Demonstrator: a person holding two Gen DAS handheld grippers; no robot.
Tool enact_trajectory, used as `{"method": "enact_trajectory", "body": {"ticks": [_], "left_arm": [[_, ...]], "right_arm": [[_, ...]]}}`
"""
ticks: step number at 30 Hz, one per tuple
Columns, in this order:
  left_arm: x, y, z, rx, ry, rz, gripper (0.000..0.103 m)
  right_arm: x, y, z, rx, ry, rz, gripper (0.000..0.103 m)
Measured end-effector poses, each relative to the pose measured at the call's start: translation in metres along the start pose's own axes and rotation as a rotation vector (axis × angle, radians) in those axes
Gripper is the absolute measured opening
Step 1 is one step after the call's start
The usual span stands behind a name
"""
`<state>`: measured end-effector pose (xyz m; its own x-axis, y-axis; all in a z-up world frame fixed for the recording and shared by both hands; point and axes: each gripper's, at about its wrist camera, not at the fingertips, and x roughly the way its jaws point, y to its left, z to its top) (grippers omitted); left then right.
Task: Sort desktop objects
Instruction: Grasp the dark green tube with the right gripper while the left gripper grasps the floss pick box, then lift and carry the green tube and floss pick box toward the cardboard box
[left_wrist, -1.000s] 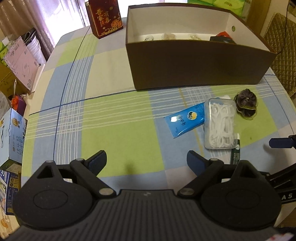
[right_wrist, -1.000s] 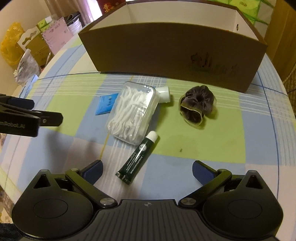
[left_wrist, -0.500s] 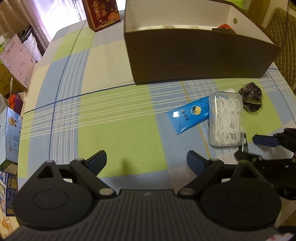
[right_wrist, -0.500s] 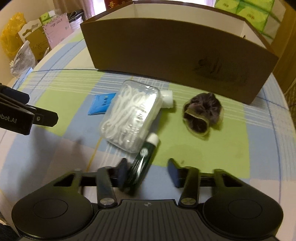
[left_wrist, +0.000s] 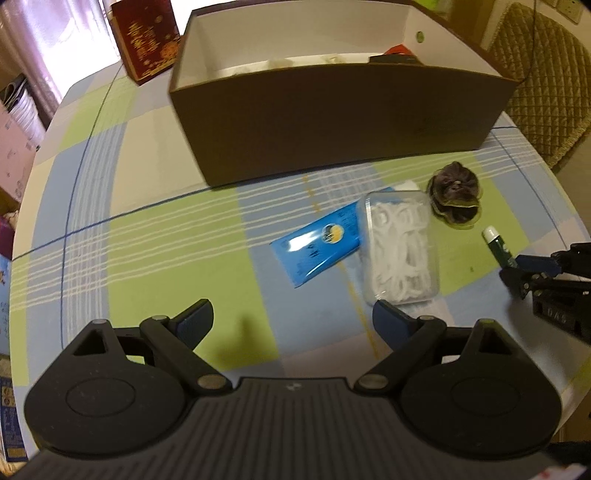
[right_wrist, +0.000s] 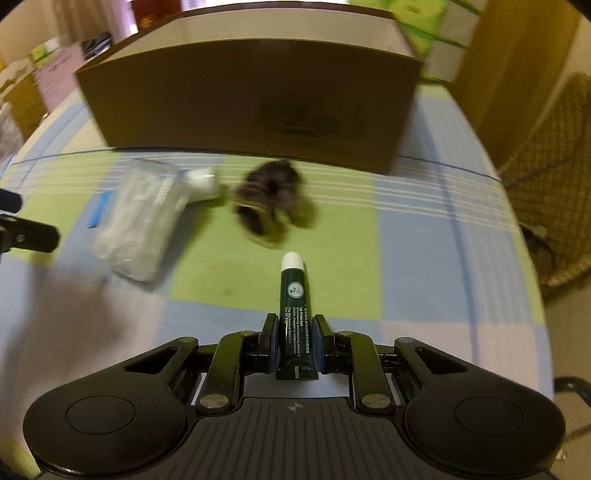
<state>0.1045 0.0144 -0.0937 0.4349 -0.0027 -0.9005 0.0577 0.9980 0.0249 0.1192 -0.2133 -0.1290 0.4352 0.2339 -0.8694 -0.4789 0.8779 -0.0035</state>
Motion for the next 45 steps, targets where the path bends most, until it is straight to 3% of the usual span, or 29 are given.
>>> {"method": "enact_trajectory", "body": {"ticks": [12, 21, 24, 27, 29, 31, 33, 39, 45], "left_arm": [[0.01, -0.034, 0.011, 0.059, -0.039, -0.08, 0.091], [0.035, -0.062, 0.026, 0.084, -0.069, -0.051, 0.088], [0.047, -0.069, 0.029, 0.093, -0.057, -0.02, 0.083], [0.057, -0.074, 0.031, 0.102, -0.046, -0.009, 0.072], [0.06, -0.076, 0.03, 0.095, -0.046, -0.015, 0.059], [0.058, -0.079, 0.028, 0.109, -0.058, -0.003, 0.055], [0.055, -0.081, 0.025, 0.114, -0.045, -0.008, 0.053], [0.045, -0.084, 0.001, 0.09, 0.028, 0.048, 0.053], [0.037, -0.067, -0.024, -0.021, 0.078, 0.112, 0.053]], "right_arm": [[-0.013, -0.066, -0.006, 0.134, 0.003, -0.093, 0.016], [-0.017, -0.073, -0.011, 0.127, -0.009, -0.082, 0.016], [-0.015, -0.076, -0.011, 0.134, -0.011, -0.071, 0.016], [-0.015, -0.078, -0.012, 0.119, -0.014, -0.059, 0.017], [-0.015, -0.08, -0.014, 0.119, -0.019, -0.044, 0.021], [-0.017, -0.085, -0.016, 0.142, -0.03, -0.013, 0.039], [-0.017, -0.09, -0.018, 0.162, -0.038, 0.007, 0.047], [-0.016, -0.096, -0.018, 0.113, -0.067, 0.039, 0.047], [-0.009, -0.092, -0.014, 0.027, -0.095, 0.049, 0.047]]}}
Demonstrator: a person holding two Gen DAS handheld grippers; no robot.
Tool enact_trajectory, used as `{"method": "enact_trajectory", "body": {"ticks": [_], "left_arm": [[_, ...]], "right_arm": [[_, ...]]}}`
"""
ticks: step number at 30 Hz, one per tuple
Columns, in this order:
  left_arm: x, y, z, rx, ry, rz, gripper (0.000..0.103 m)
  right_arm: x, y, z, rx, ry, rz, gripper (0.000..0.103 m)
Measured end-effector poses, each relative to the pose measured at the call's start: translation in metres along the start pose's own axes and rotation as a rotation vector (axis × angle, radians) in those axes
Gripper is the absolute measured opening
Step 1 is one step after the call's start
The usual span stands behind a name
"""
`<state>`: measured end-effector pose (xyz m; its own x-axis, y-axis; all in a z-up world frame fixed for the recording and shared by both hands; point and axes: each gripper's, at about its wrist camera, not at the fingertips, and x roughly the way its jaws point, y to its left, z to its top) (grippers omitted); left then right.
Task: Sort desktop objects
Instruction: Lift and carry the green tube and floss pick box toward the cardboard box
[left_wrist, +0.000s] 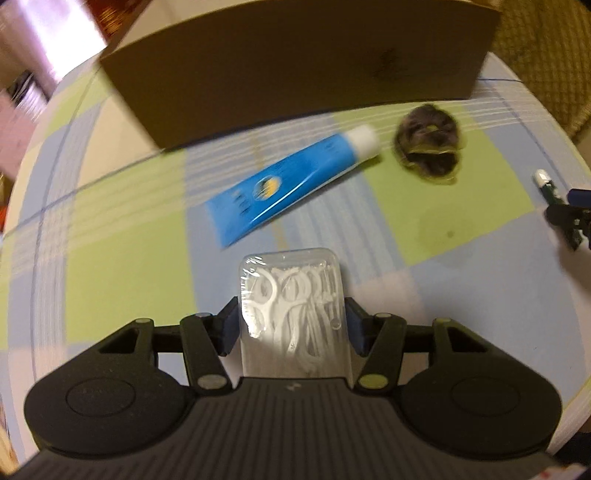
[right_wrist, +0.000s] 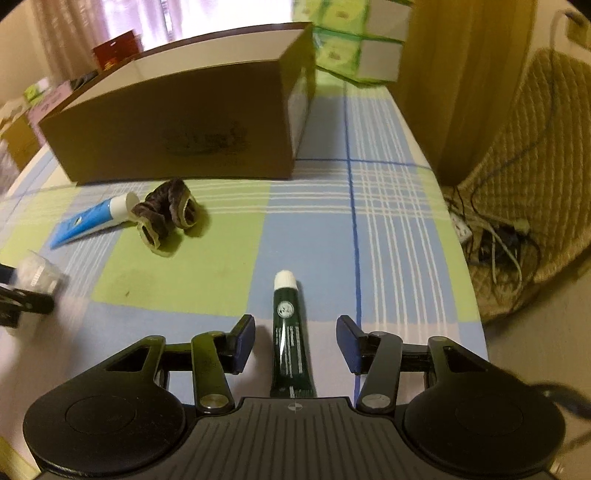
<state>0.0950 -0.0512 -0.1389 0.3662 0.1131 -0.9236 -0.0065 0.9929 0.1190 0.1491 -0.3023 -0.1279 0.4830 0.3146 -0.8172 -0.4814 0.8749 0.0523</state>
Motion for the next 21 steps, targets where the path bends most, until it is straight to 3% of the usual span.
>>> {"method": "enact_trajectory", "body": {"ticks": [2, 7, 9, 13, 15, 21], "left_arm": [[-0.003, 0.007, -0.008, -0.03, 0.005, 0.018, 0.053], [-0.005, 0.025, -0.021, -0.112, 0.007, -0.003, 0.054], [-0.005, 0.029, -0.021, -0.121, -0.001, -0.017, 0.054], [-0.002, 0.03, -0.017, -0.118, -0.013, -0.043, 0.059], [-0.001, 0.032, -0.014, -0.116, -0.012, -0.068, 0.053], [0.0, 0.03, -0.012, -0.047, -0.021, -0.093, 0.052]], "right_arm": [[0.002, 0.004, 0.0, -0.044, -0.005, -0.009, 0.046], [0.003, 0.011, -0.002, -0.089, -0.014, -0.004, 0.019], [0.002, 0.015, -0.003, -0.099, -0.012, 0.0, 0.014], [-0.001, 0.024, -0.005, -0.096, -0.001, 0.003, 0.014], [-0.004, 0.03, -0.009, -0.093, 0.006, 0.008, 0.014], [-0.008, 0.046, -0.01, -0.066, 0.035, 0.044, 0.014]]}}
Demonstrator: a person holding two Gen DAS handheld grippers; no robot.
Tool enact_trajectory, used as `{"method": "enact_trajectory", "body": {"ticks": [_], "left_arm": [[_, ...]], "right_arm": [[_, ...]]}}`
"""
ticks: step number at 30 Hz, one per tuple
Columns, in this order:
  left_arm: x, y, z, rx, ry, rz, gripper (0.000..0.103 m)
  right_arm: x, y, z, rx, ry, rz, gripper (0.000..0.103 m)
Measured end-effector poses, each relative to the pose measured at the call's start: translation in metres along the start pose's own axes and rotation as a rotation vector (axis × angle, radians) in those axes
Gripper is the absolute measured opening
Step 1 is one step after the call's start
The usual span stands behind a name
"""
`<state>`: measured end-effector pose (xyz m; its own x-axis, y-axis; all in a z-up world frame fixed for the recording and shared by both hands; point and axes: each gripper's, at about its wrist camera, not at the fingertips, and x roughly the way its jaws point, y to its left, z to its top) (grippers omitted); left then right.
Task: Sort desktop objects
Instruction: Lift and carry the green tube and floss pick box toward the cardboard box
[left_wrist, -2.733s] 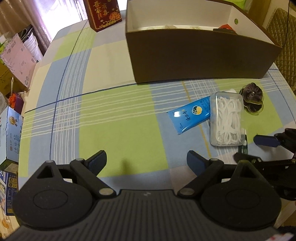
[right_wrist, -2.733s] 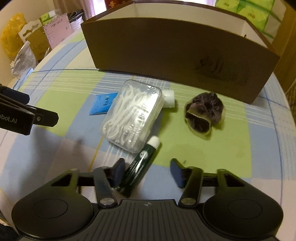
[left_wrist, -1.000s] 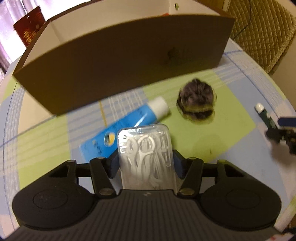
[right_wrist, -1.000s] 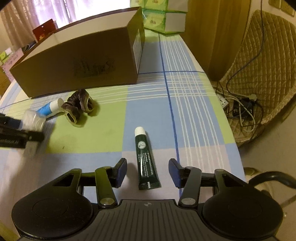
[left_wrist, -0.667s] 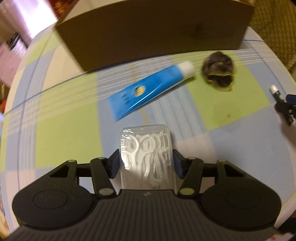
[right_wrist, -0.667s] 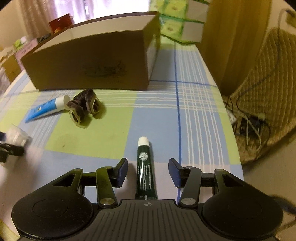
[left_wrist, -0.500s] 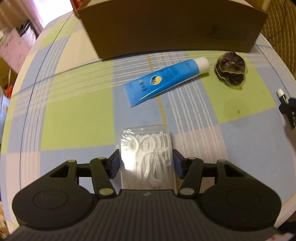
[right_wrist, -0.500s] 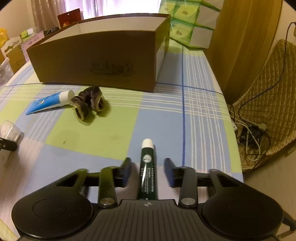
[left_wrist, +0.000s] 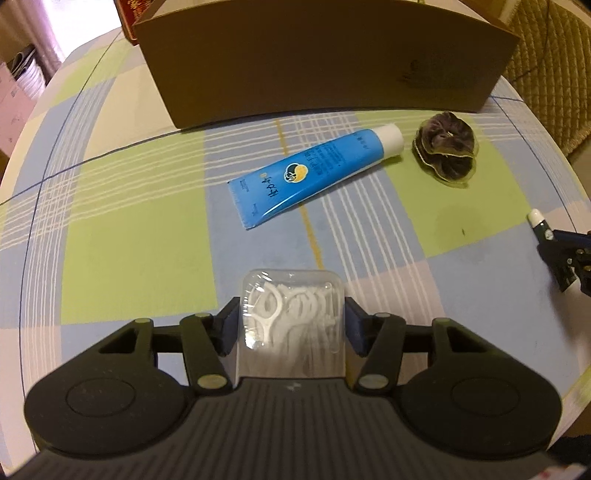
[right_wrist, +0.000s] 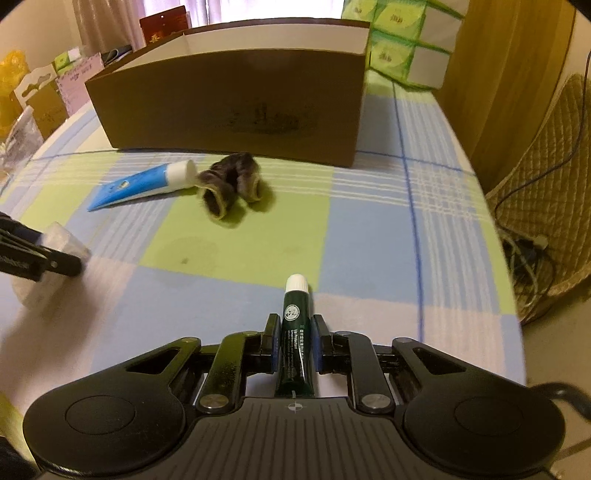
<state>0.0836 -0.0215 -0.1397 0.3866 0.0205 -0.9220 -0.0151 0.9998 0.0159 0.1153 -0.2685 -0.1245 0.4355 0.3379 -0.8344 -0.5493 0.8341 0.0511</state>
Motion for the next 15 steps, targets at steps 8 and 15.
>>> {"method": "enact_trajectory", "body": {"ticks": [8, 15], "left_arm": [[-0.004, 0.008, 0.001, 0.028, -0.007, -0.015, 0.052], [-0.009, 0.013, 0.007, 0.034, -0.029, -0.025, 0.052]], "right_arm": [[-0.002, 0.017, 0.01, 0.013, 0.0, 0.023, 0.014], [-0.006, 0.021, 0.023, 0.02, -0.016, 0.036, 0.014]]}}
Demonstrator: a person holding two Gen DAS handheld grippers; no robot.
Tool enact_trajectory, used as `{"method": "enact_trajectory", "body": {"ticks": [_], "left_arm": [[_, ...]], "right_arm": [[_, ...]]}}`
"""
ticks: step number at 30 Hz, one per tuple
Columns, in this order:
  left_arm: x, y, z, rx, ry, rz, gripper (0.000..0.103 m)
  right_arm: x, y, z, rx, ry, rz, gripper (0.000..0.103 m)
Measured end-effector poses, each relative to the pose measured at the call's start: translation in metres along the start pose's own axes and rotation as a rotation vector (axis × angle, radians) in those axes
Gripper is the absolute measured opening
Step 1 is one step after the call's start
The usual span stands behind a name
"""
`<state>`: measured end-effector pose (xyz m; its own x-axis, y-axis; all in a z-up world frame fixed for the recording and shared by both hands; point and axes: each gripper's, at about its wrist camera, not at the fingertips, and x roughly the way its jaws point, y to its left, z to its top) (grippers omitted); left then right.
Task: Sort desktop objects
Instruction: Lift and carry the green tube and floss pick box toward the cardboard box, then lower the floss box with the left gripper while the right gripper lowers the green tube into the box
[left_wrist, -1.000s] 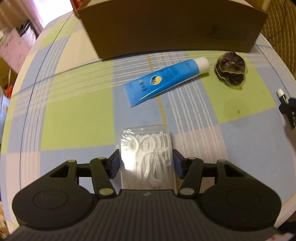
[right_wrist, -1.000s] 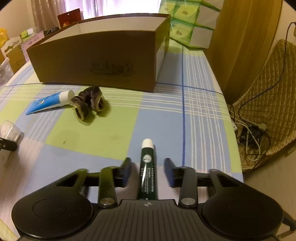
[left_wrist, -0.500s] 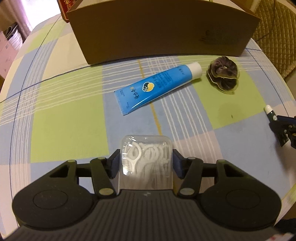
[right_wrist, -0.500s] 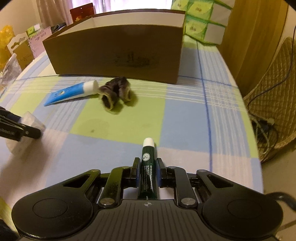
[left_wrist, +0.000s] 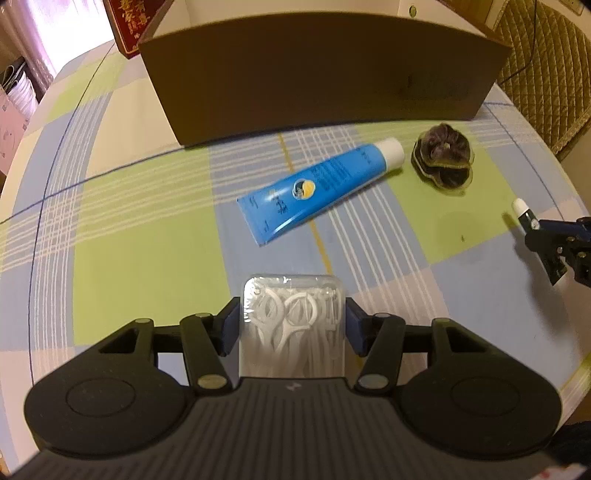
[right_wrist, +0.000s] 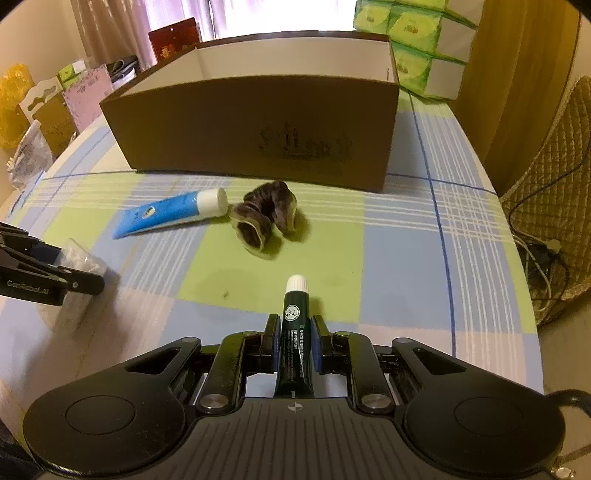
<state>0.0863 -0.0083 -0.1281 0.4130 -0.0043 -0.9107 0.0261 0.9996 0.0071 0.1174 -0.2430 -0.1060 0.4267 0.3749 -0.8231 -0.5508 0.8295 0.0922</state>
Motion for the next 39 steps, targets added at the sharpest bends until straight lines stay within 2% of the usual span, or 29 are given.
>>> {"method": "enact_trajectory", "body": {"ticks": [6, 14, 19, 27, 32, 36, 39], "left_arm": [[-0.013, 0.004, 0.01, 0.0, -0.05, -0.025, 0.052], [-0.044, 0.015, 0.038, -0.028, -0.158, -0.069, 0.052], [-0.068, 0.024, 0.07, -0.042, -0.257, -0.098, 0.052], [-0.094, 0.036, 0.139, -0.042, -0.391, -0.148, 0.052], [-0.085, 0.041, 0.18, -0.05, -0.392, -0.167, 0.052], [-0.066, 0.048, 0.206, -0.087, -0.369, -0.195, 0.052], [-0.043, 0.052, 0.222, -0.129, -0.331, -0.212, 0.052]], "right_arm": [[-0.004, 0.007, 0.014, 0.034, -0.003, 0.086, 0.014], [-0.016, 0.017, 0.055, 0.033, -0.081, 0.18, 0.014], [-0.02, 0.017, 0.094, 0.032, -0.146, 0.213, 0.014], [-0.023, 0.019, 0.157, -0.019, -0.251, 0.227, 0.014], [-0.014, 0.019, 0.192, -0.037, -0.286, 0.218, 0.014], [0.005, 0.014, 0.214, -0.012, -0.275, 0.214, 0.014], [0.024, 0.005, 0.225, 0.053, -0.24, 0.225, 0.014]]}}
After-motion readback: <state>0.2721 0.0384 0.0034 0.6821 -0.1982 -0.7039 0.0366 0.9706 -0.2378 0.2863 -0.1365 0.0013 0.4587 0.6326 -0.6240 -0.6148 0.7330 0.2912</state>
